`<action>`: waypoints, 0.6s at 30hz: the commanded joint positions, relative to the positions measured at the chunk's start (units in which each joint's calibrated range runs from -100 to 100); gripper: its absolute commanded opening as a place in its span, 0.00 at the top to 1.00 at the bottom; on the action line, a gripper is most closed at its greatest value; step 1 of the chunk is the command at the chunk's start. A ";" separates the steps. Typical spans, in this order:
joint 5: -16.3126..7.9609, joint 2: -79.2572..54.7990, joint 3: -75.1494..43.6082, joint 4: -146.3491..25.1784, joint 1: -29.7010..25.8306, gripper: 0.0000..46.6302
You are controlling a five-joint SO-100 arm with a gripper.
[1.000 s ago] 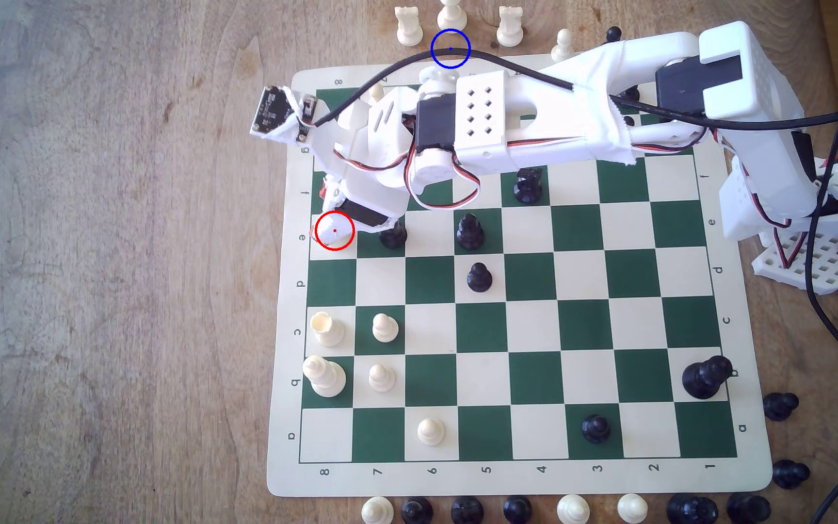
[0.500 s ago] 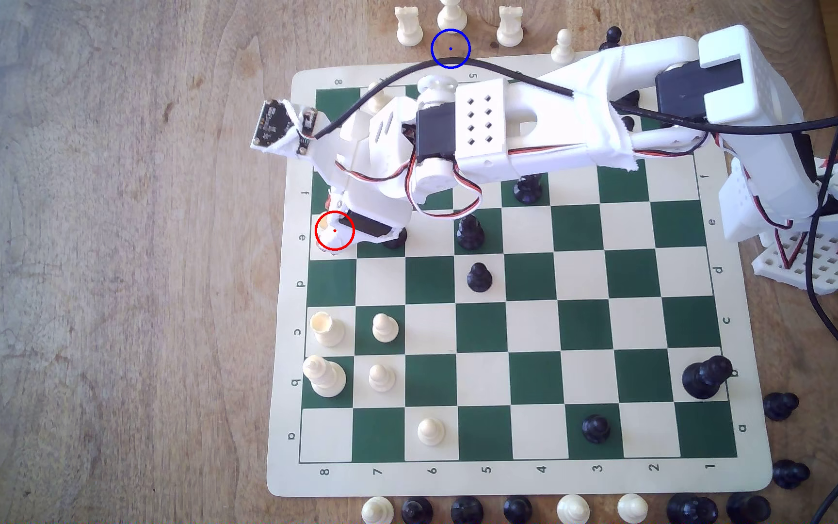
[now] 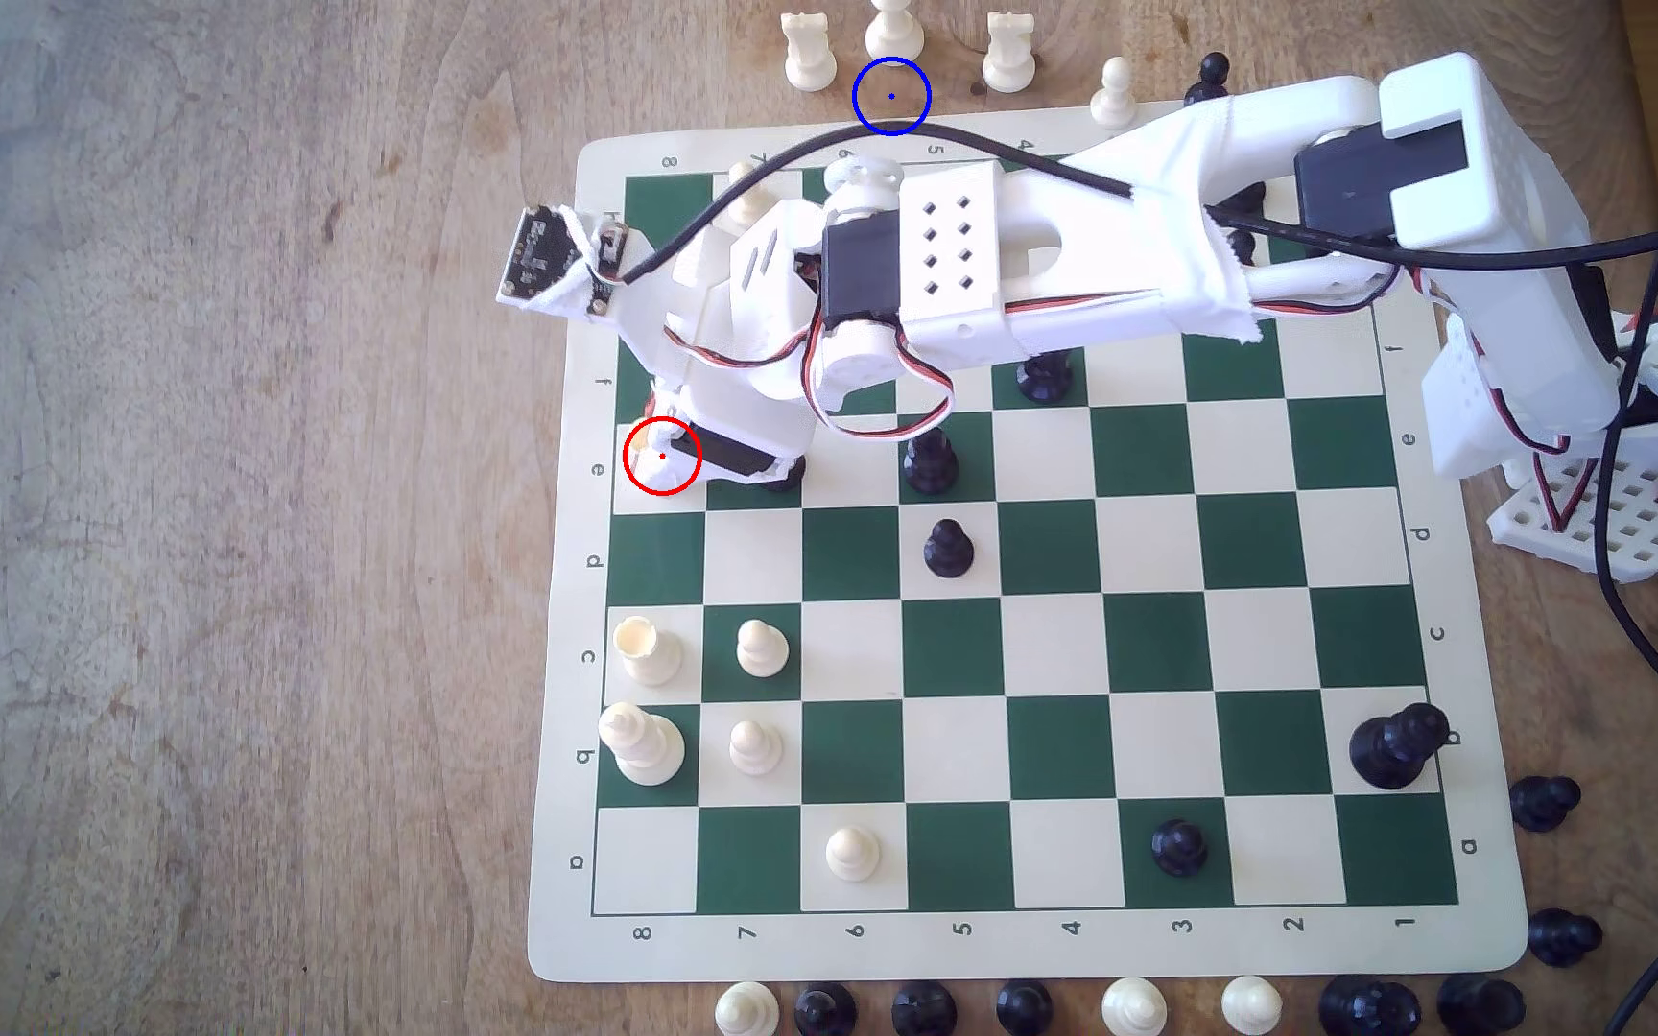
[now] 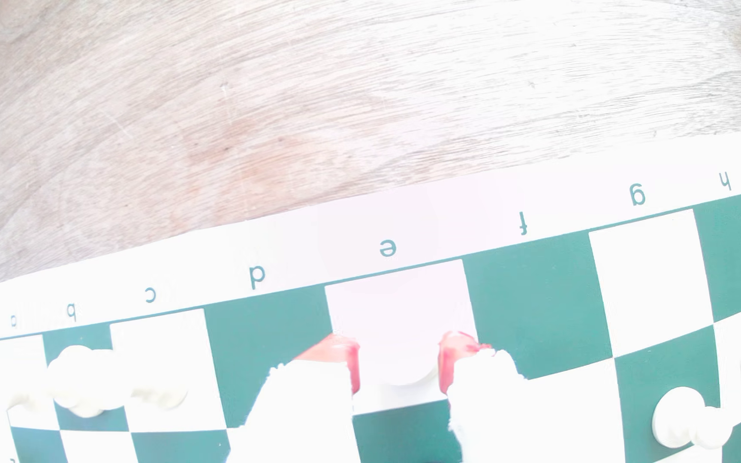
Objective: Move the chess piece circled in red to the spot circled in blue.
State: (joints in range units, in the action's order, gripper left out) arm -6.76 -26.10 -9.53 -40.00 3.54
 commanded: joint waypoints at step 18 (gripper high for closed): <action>-1.51 12.43 -9.87 -8.32 1.74 0.99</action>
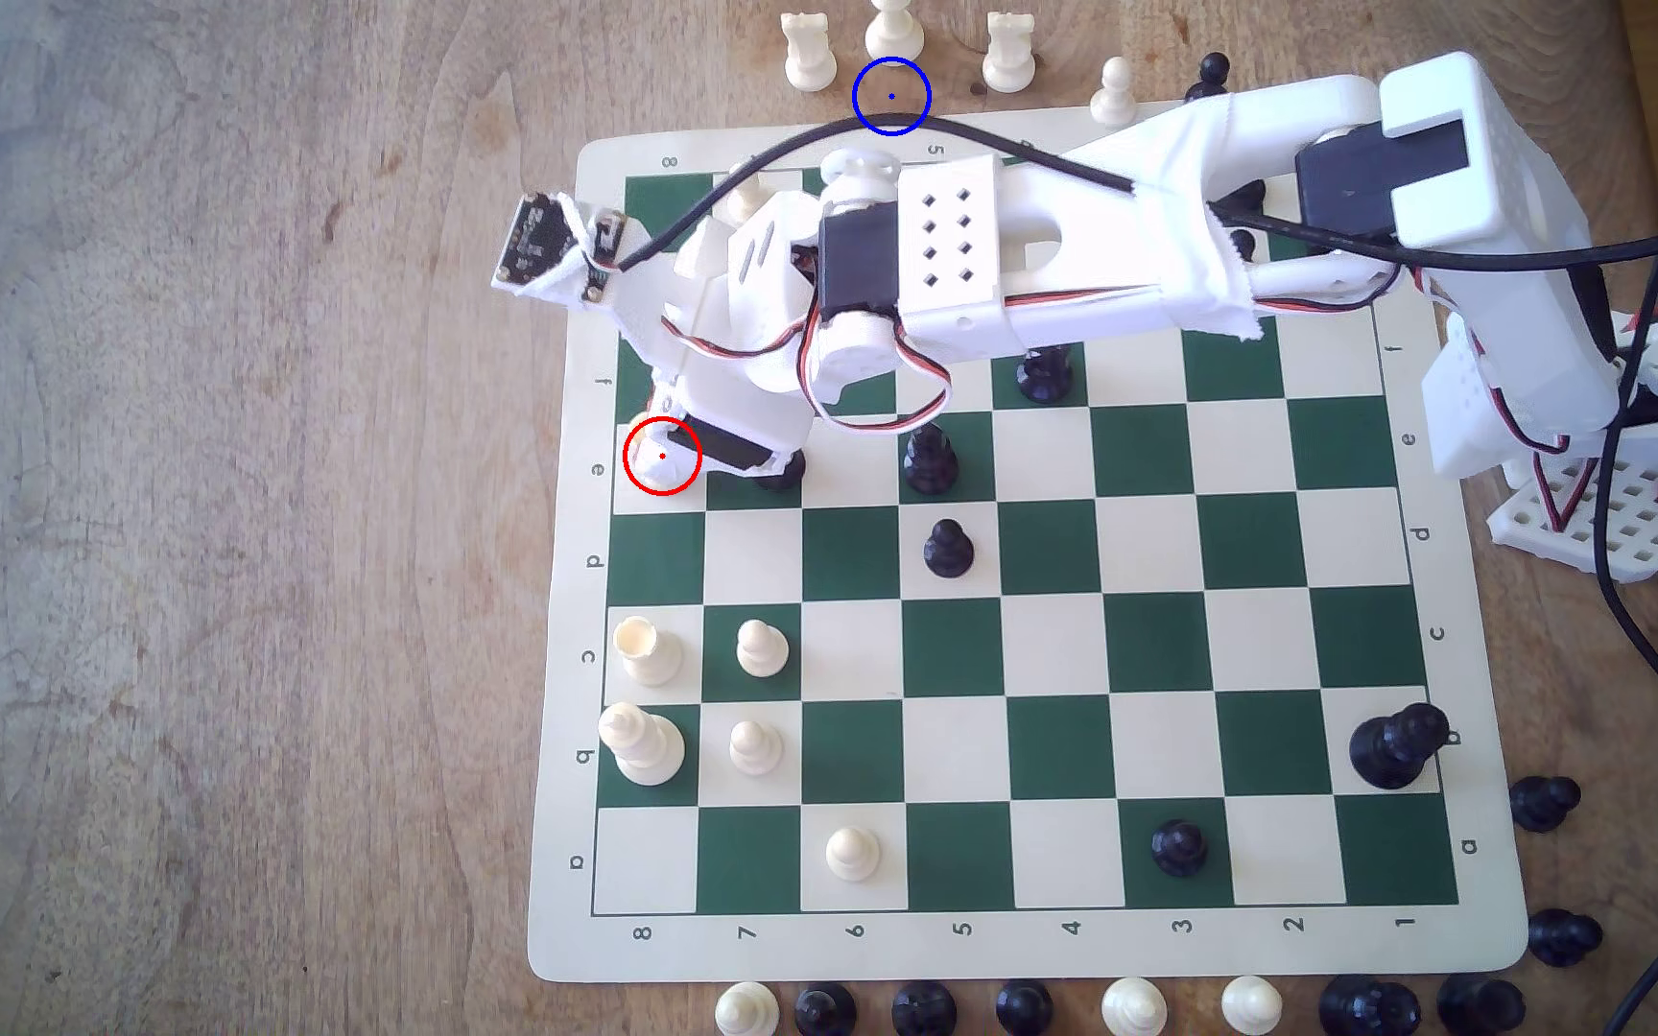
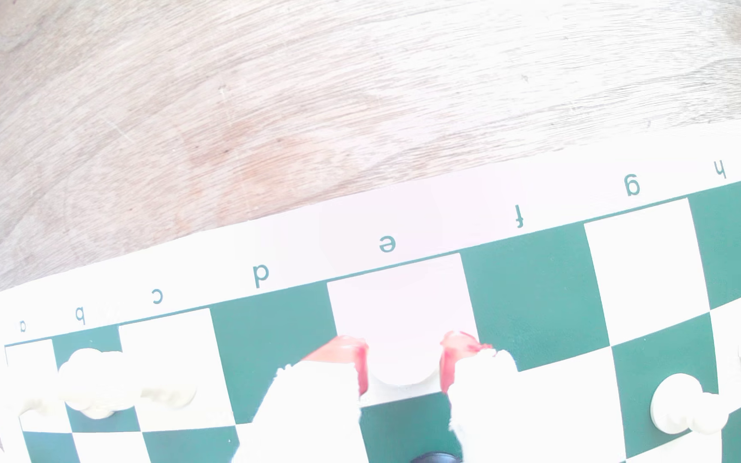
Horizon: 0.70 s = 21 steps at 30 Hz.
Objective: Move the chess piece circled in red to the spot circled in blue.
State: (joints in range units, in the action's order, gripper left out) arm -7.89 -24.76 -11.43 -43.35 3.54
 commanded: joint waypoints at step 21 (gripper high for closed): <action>0.83 39.53 29.84 4.03 22.86 0.99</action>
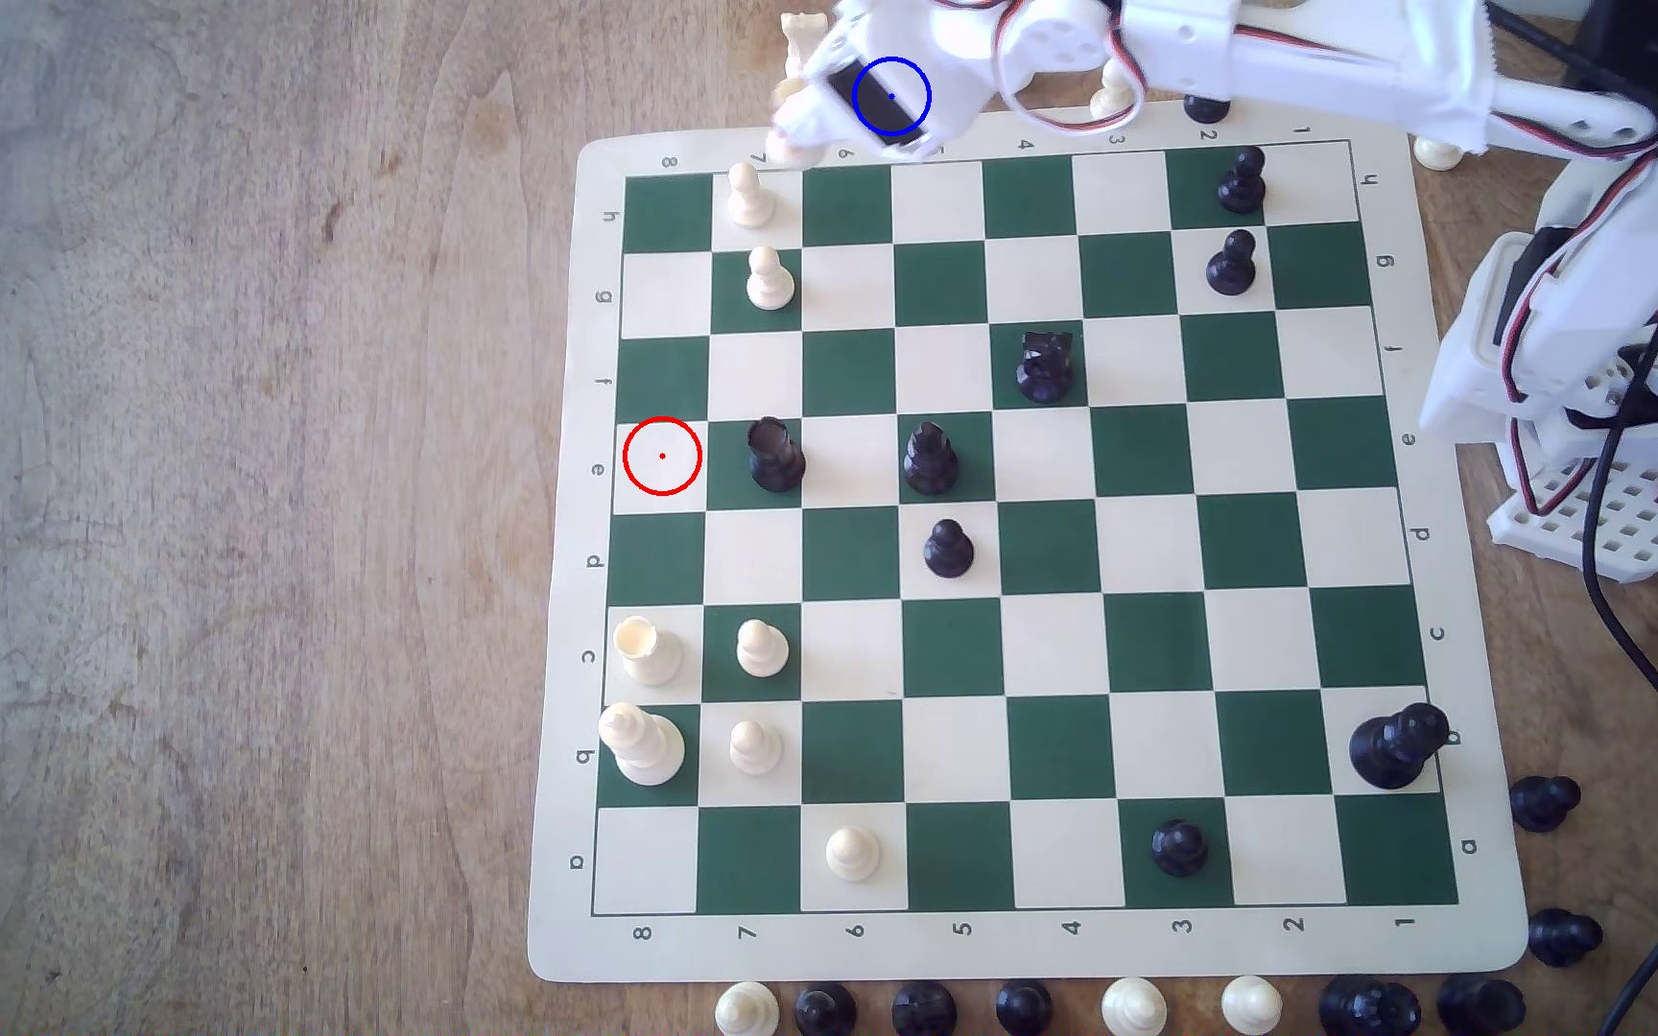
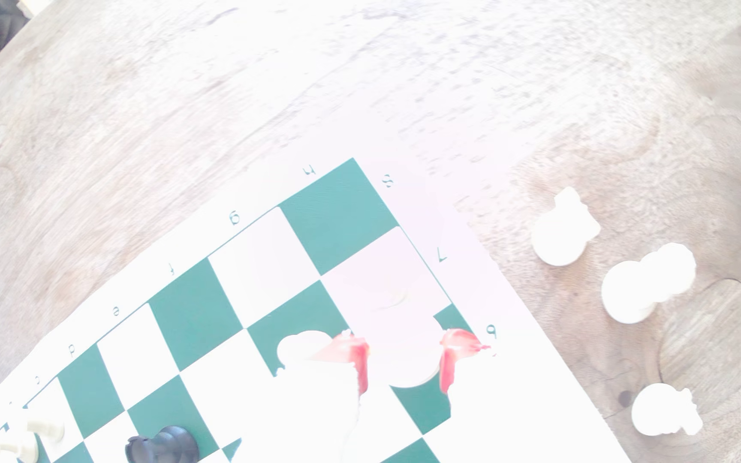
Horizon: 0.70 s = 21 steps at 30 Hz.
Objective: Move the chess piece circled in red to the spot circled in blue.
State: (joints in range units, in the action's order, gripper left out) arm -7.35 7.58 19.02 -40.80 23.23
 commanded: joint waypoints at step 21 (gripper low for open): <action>2.49 2.77 12.16 14.10 9.89 0.99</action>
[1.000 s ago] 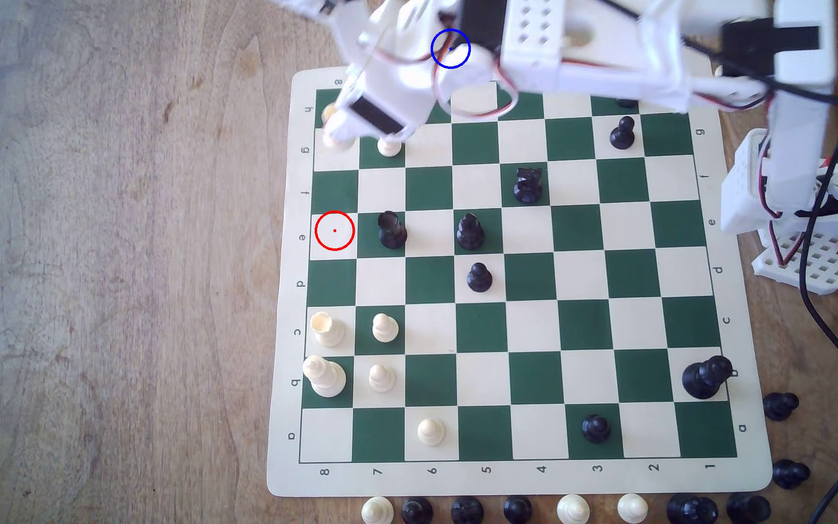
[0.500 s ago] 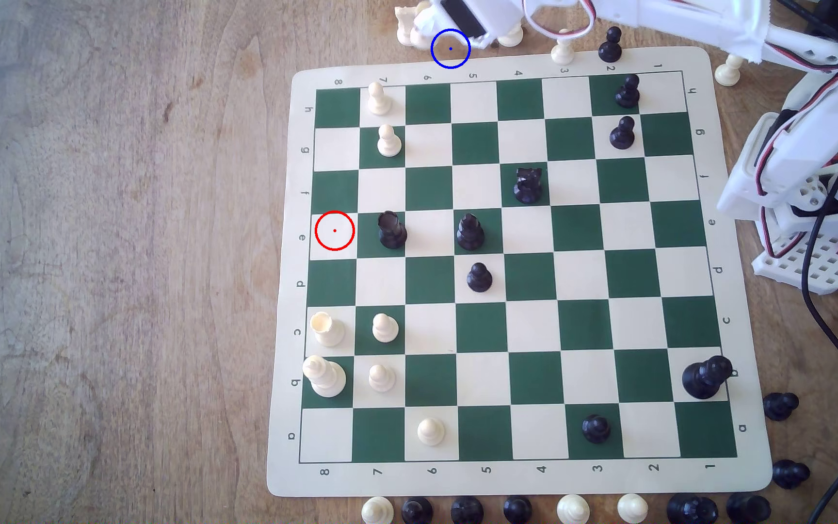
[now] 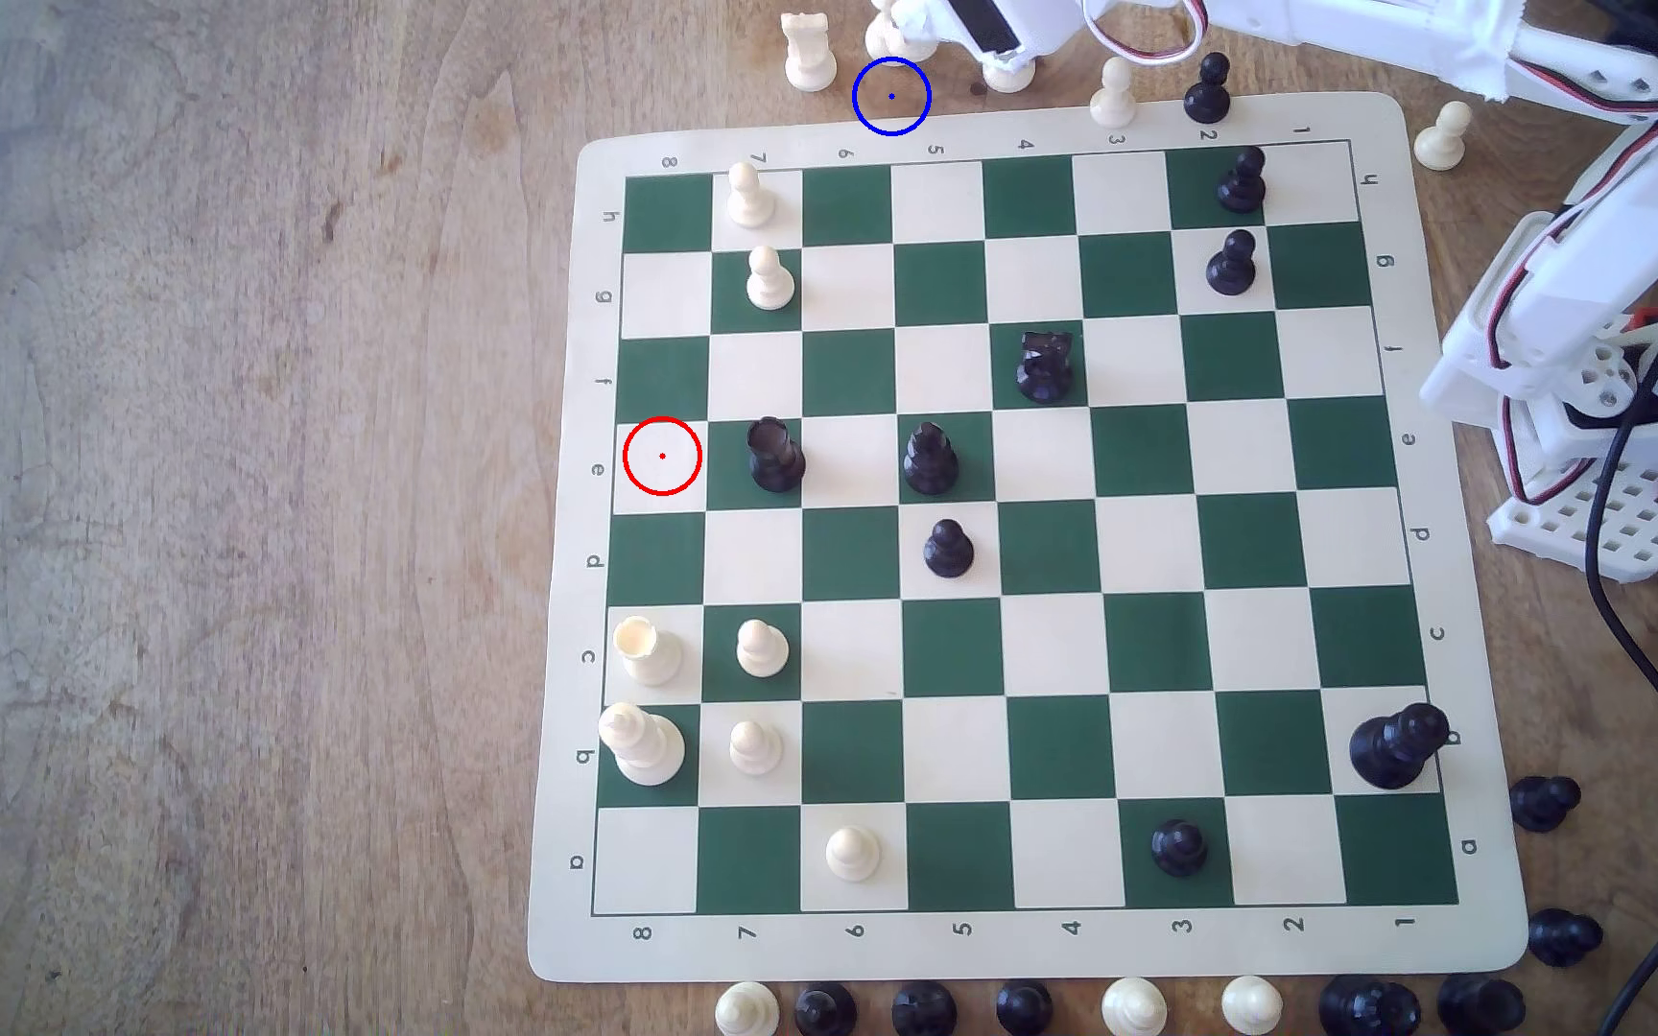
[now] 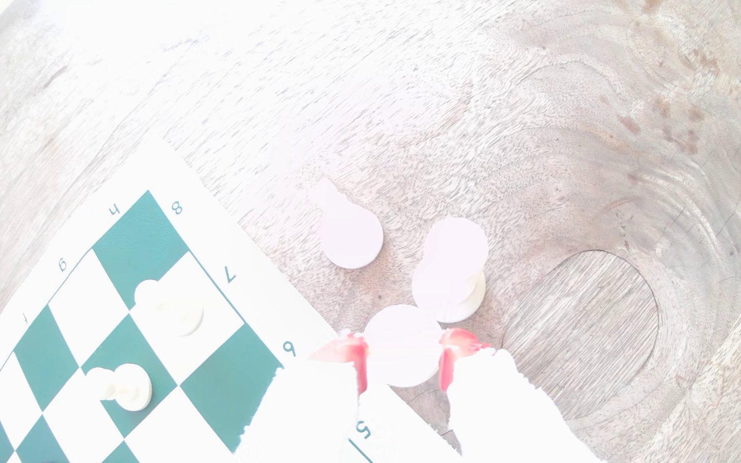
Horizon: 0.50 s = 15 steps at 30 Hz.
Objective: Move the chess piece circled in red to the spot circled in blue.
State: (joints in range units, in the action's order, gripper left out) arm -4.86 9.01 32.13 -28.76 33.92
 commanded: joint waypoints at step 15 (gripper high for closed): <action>0.05 -5.19 -2.21 5.51 -2.60 0.99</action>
State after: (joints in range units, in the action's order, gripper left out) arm -4.86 3.14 32.04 -24.86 32.30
